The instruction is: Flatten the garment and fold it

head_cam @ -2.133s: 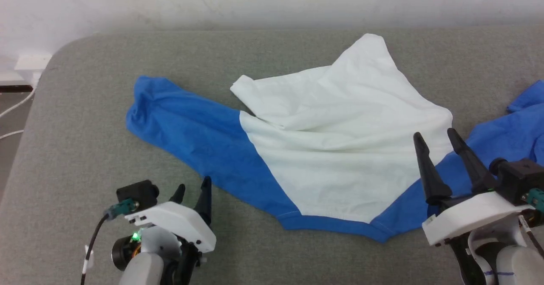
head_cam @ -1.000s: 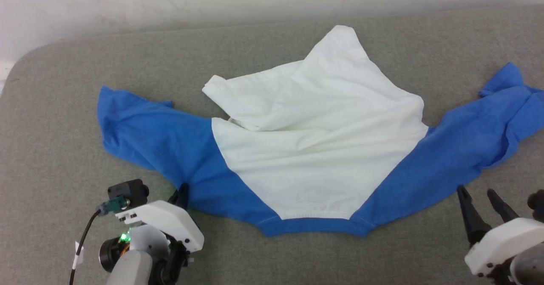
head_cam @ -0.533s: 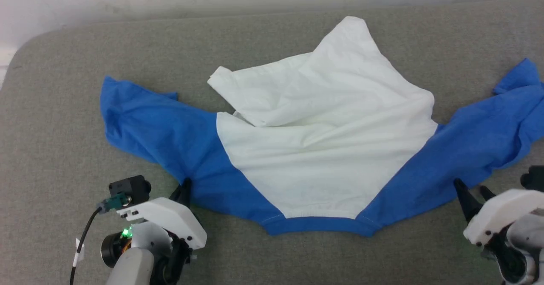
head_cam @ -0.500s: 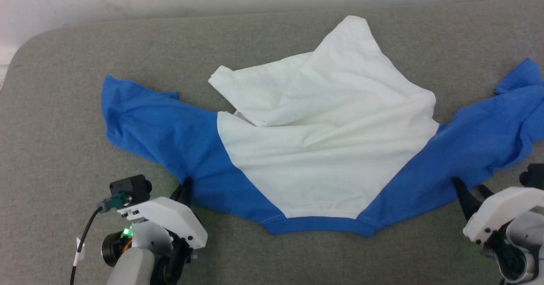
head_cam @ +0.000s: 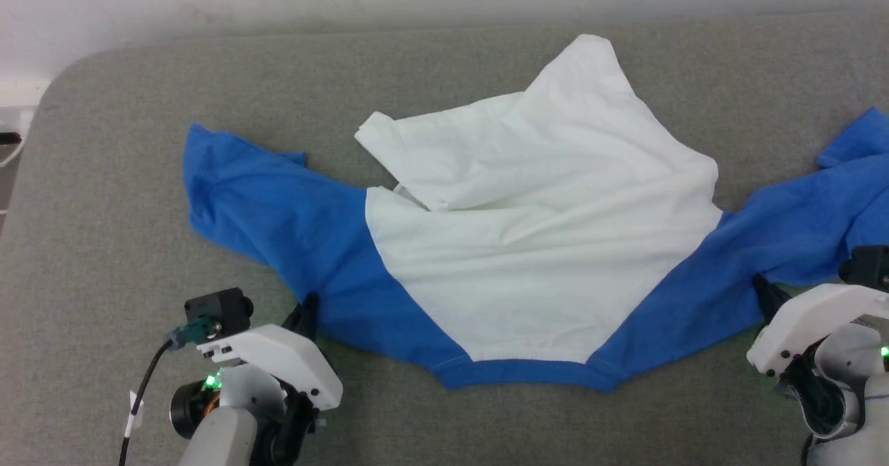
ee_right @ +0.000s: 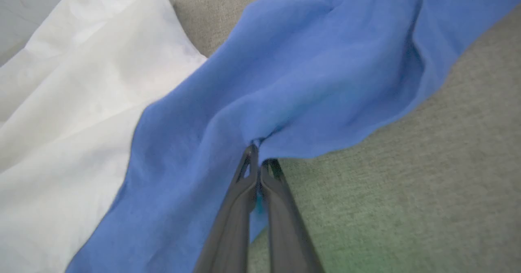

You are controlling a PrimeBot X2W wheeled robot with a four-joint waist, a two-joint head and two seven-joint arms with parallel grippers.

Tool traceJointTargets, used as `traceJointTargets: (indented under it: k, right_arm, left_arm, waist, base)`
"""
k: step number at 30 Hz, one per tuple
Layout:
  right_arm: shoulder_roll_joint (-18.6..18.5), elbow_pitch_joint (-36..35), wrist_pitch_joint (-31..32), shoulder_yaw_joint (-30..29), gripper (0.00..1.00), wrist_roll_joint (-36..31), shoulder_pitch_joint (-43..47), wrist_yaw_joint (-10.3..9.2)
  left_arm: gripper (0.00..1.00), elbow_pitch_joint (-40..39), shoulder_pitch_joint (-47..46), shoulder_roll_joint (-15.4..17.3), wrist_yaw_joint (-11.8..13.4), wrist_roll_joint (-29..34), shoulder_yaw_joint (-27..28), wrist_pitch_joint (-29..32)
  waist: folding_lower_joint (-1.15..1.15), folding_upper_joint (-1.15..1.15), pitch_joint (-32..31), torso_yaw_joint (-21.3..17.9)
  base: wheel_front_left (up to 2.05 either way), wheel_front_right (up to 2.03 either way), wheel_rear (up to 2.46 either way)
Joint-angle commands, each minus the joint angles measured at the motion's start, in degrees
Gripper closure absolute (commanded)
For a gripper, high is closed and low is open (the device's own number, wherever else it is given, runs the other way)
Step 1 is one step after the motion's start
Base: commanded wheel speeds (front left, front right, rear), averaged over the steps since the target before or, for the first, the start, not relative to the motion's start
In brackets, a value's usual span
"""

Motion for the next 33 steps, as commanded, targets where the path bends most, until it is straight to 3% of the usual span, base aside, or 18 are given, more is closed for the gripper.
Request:
traceJointTargets:
  k: [1,5,10,14,17,19,23,28,33]
  right_arm:
    - [0.1,-0.3,-0.4,0.1,1.00,0.4,0.7,-0.04]
    - [0.1,-4.7,-1.3,-0.5,1.00,1.1,3.8,-0.04]
    - [0.1,-14.9,0.2,-1.5,1.00,1.0,6.8,-0.04]
    - [0.1,-24.7,3.0,-1.9,1.00,1.2,6.8,-0.04]
    - [0.1,-30.2,6.0,-1.8,1.00,-0.1,4.7,-0.04]
    - [0.0,-34.1,9.9,0.0,1.00,-2.5,0.1,-0.04]
    - [-3.2,-34.9,13.8,3.2,1.00,-4.9,-9.0,-0.04]
    - [-8.3,-29.6,16.9,7.8,1.00,-6.6,-22.7,-0.04]
    - [-11.6,-21.1,15.4,11.8,1.00,-9.4,-38.4,-0.04]
  left_arm:
    - [1.00,0.2,0.6,0.5,-0.2,-0.5,0.1,-0.4]
    - [1.00,-2.3,1.5,0.3,-1.4,-2.1,1.1,-2.0]
    - [1.00,-10.2,1.9,0.0,-5.2,-8.0,3.6,-2.0]
    - [1.00,-18.0,0.6,0.8,-7.7,-12.5,5.0,0.6]
    - [1.00,-23.3,-2.2,1.7,-8.1,-15.5,5.8,3.8]
    - [1.00,-27.3,-6.7,1.6,-7.0,-18.9,7.1,6.8]
    - [1.00,-29.1,-15.1,1.8,-4.3,-22.5,9.4,10.2]
    - [1.00,-26.5,-27.6,2.6,-1.3,-23.9,11.3,12.1]
    - [1.00,-20.3,-40.6,5.0,0.8,-20.2,11.5,11.3]
  waist:
    - [-0.01,-0.01,-1.0,0.1]
    - [-0.01,-0.01,-3.5,-0.1]
    - [-0.01,-0.01,-6.2,-0.7]
    - [-0.01,-0.01,-7.8,-1.3]
    - [-0.01,-0.01,-7.9,-1.4]
    - [-0.01,-0.01,-7.1,-1.7]
    - [-0.01,-0.01,-4.4,-2.2]
    - [-0.01,-0.01,0.6,-2.7]
    - [-0.01,-0.01,7.8,-3.4]
  base:
    - [0.00,0.00,0.00]
    - [0.00,0.00,0.00]
    - [0.00,0.00,0.00]
    - [0.00,0.00,0.00]
    - [0.00,0.00,0.00]
    - [0.00,0.00,0.00]
    - [0.00,0.00,0.00]
    - [0.00,0.00,0.00]
    - [0.00,0.00,0.00]
